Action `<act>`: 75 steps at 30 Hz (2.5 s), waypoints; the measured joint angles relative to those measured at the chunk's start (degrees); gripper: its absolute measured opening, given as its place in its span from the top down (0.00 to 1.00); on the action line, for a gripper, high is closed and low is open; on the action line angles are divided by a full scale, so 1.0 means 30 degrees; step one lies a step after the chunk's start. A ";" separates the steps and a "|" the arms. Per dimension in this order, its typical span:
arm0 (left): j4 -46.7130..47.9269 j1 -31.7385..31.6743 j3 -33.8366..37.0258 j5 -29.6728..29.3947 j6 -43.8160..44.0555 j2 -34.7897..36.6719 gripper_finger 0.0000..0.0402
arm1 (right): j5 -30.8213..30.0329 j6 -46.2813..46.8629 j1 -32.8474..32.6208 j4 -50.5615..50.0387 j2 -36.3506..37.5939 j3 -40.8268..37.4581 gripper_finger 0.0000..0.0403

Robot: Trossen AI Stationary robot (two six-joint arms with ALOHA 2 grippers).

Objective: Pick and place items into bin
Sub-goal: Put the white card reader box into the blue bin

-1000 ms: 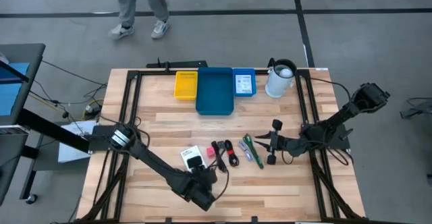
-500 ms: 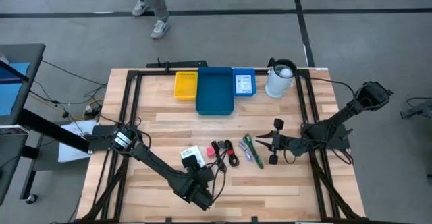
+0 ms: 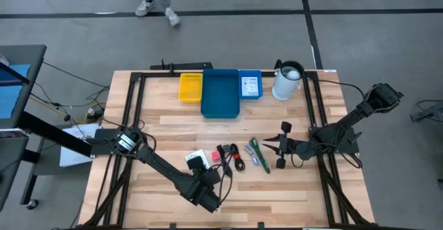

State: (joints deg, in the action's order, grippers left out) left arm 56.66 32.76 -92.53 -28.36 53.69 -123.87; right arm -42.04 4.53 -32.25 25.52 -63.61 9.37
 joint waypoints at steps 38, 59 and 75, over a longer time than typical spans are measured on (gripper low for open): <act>0.0208 -0.0771 -0.0099 0.1444 -0.0895 -0.1880 0.73 | 0.0022 0.0060 0.0007 -0.0809 -0.0007 0.0000 0.83; 0.1519 0.0088 -0.1418 0.0460 0.2489 -0.2174 1.00 | 0.0495 0.0192 0.0007 -0.0852 -0.0007 0.0000 0.83; 0.2652 0.0486 -0.2538 0.0969 0.2449 -0.2291 1.00 | 0.0506 0.0184 0.0003 -0.0845 -0.0007 0.0000 0.83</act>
State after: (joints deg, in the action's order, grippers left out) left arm 64.62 34.22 -100.15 -25.45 61.04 -130.75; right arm -40.52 5.08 -32.24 22.98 -63.64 9.37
